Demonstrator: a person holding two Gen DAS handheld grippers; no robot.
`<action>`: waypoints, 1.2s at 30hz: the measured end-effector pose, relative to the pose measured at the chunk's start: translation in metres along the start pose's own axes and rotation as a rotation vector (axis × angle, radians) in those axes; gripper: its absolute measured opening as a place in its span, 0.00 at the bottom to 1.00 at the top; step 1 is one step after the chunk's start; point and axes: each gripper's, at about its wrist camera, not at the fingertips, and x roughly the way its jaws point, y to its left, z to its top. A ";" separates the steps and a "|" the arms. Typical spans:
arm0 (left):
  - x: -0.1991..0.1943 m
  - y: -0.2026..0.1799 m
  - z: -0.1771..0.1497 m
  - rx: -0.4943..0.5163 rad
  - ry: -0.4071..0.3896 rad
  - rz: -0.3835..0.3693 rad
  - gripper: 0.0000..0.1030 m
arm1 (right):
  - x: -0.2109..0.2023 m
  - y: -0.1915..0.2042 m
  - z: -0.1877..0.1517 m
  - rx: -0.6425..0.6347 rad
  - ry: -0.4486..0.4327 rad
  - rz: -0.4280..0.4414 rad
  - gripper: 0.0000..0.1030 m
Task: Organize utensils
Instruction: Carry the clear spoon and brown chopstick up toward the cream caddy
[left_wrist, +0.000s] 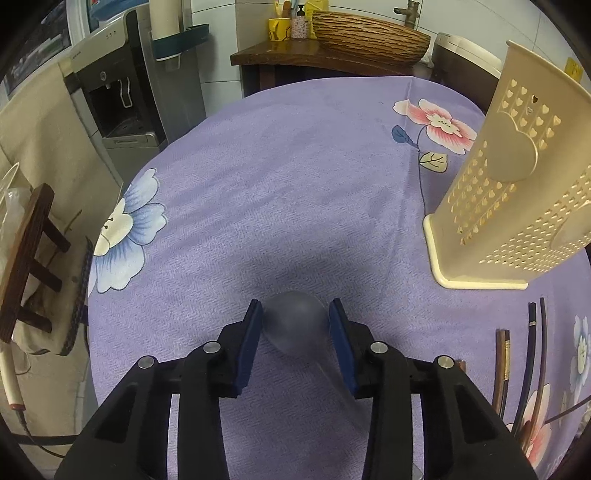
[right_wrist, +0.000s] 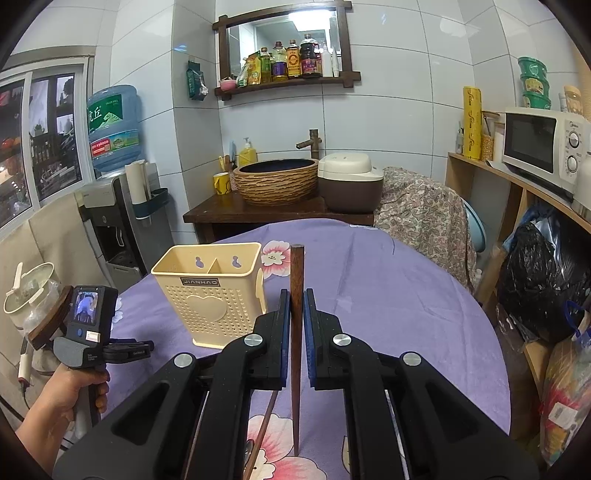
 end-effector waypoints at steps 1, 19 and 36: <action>0.000 0.000 0.001 -0.004 -0.003 -0.007 0.36 | 0.000 0.000 0.000 -0.001 0.000 0.002 0.08; -0.119 -0.010 -0.010 0.105 -0.452 -0.080 0.36 | -0.004 -0.004 0.000 -0.013 -0.007 0.038 0.08; -0.161 -0.010 -0.012 0.139 -0.595 -0.109 0.36 | -0.018 -0.006 0.012 -0.020 -0.045 0.063 0.08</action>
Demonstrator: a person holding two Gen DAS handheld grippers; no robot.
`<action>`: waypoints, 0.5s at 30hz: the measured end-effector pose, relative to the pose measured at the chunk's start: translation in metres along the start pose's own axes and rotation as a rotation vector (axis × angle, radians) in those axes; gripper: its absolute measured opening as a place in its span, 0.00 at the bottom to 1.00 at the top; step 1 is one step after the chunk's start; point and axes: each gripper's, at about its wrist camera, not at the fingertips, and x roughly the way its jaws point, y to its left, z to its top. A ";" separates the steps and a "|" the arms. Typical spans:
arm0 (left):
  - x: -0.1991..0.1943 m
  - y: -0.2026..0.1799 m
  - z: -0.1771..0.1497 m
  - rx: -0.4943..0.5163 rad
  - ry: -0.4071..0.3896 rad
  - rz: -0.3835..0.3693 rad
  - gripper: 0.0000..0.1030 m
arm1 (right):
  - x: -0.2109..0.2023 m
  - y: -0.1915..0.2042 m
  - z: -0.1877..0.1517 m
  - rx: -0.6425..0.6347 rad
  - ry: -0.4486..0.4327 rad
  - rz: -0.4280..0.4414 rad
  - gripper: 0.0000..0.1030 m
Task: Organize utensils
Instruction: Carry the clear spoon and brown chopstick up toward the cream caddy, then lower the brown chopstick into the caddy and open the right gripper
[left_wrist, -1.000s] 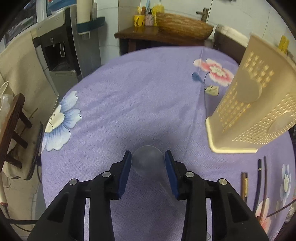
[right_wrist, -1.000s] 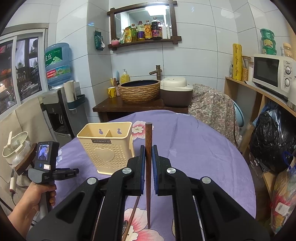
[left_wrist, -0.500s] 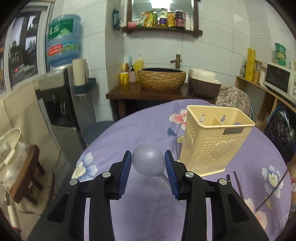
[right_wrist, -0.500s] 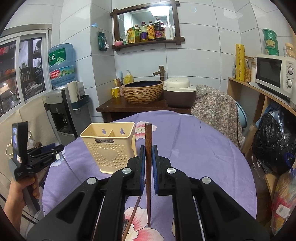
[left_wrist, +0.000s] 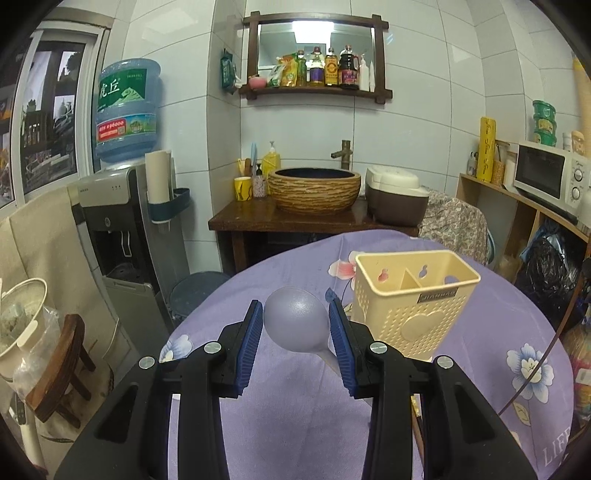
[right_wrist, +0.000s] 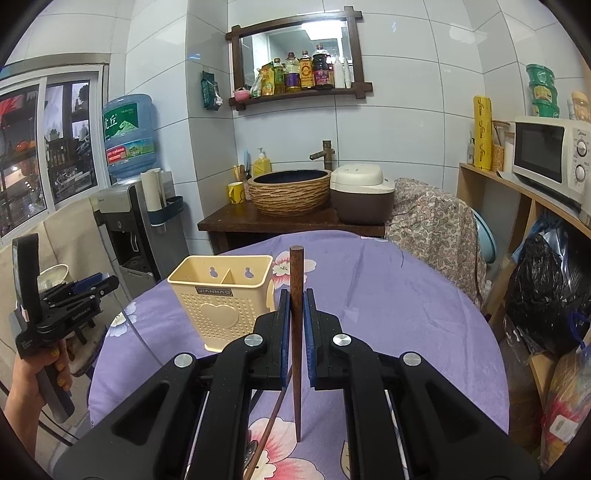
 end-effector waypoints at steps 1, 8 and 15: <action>-0.001 0.000 0.003 -0.004 -0.002 -0.008 0.36 | -0.001 0.000 0.003 0.002 -0.002 0.007 0.08; -0.011 -0.005 0.049 -0.001 -0.065 -0.029 0.36 | -0.008 0.004 0.054 0.019 -0.068 0.068 0.08; -0.008 -0.020 0.118 0.027 -0.150 0.009 0.36 | -0.020 0.018 0.136 0.082 -0.216 0.138 0.08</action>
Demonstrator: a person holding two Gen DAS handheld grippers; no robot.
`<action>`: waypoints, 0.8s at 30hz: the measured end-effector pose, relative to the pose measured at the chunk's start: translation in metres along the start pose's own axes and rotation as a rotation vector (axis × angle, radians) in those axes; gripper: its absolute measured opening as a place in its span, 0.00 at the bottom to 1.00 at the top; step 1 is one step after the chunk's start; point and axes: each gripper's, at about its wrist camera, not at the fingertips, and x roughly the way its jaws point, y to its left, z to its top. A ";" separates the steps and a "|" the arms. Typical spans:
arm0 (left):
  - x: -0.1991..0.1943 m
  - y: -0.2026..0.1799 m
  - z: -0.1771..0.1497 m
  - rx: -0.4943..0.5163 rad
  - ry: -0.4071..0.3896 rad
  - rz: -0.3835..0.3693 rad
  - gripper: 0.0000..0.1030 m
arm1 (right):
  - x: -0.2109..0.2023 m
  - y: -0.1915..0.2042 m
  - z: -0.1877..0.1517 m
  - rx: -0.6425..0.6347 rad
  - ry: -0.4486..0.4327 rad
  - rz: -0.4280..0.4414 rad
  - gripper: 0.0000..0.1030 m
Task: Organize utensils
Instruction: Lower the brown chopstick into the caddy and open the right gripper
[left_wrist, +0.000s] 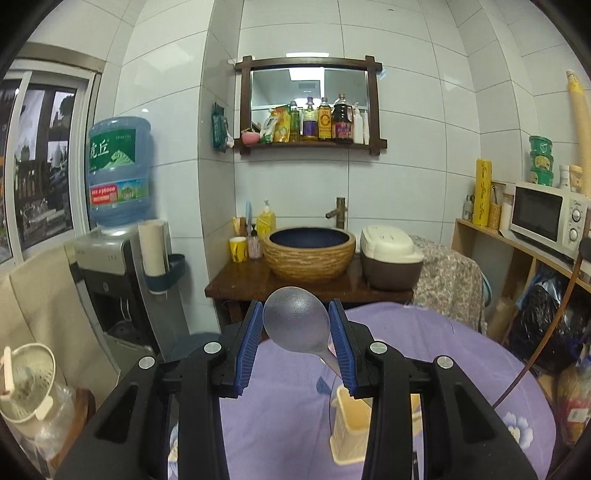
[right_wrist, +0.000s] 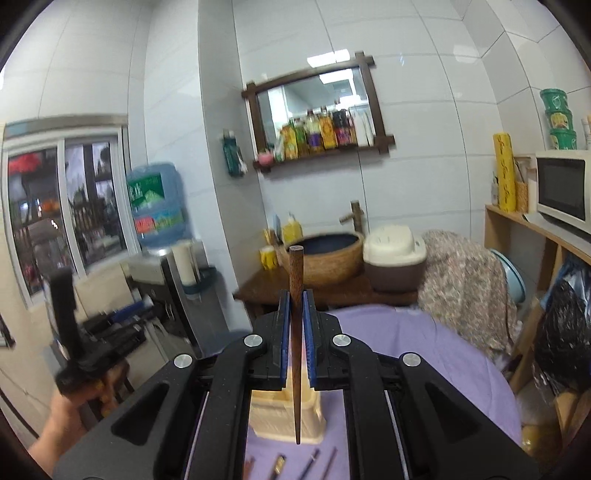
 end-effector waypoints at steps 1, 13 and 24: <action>0.006 -0.005 0.007 0.018 -0.005 0.020 0.36 | 0.005 0.003 0.008 0.007 -0.019 -0.005 0.08; 0.064 -0.050 -0.030 0.178 0.057 0.103 0.36 | 0.086 0.011 -0.034 0.022 0.051 -0.084 0.08; 0.083 -0.067 -0.082 0.249 0.177 0.045 0.36 | 0.122 -0.006 -0.093 0.058 0.192 -0.090 0.08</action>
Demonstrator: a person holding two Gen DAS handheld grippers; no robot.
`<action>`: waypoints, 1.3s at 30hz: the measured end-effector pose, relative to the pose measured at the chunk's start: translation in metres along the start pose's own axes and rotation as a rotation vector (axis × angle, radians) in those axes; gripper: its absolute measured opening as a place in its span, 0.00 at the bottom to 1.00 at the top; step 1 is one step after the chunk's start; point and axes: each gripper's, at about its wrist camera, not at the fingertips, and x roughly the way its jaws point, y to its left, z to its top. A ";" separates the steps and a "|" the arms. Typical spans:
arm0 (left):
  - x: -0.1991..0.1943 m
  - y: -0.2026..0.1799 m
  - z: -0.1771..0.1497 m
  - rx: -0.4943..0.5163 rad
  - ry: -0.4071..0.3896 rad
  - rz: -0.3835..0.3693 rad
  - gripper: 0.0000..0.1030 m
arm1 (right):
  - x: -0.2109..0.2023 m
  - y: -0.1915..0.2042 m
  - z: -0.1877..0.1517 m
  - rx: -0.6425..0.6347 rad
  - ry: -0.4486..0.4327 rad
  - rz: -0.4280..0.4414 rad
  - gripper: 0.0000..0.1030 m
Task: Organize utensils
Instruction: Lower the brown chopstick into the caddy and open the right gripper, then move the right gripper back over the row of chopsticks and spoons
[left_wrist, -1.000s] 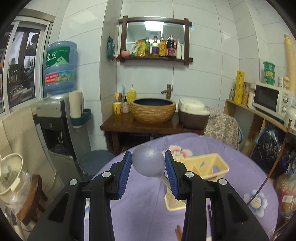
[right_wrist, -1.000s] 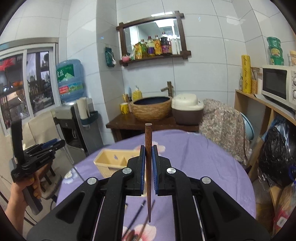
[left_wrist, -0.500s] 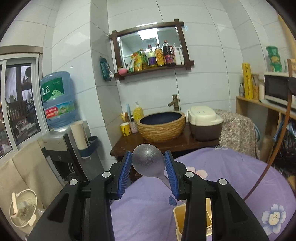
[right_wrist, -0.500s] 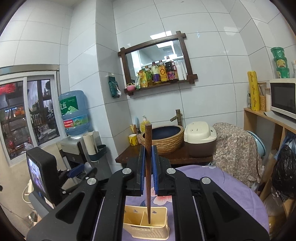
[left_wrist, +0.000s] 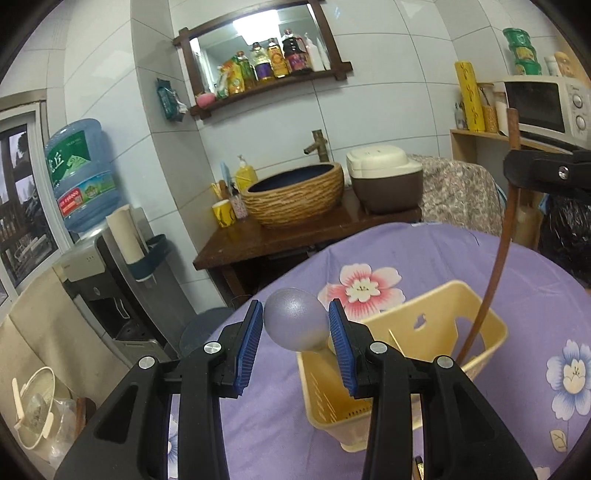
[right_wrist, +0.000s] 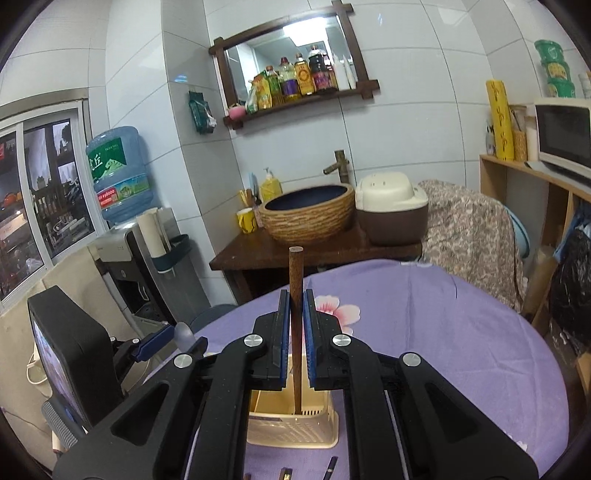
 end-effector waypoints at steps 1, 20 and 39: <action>0.001 -0.002 -0.002 0.004 0.006 -0.004 0.36 | 0.002 -0.001 -0.003 0.003 0.008 -0.002 0.08; -0.019 0.002 -0.016 -0.062 -0.029 -0.093 0.62 | 0.006 -0.016 -0.025 0.010 0.021 -0.032 0.40; -0.075 0.028 -0.162 -0.241 0.237 -0.157 0.64 | -0.063 -0.043 -0.164 -0.107 0.237 -0.217 0.48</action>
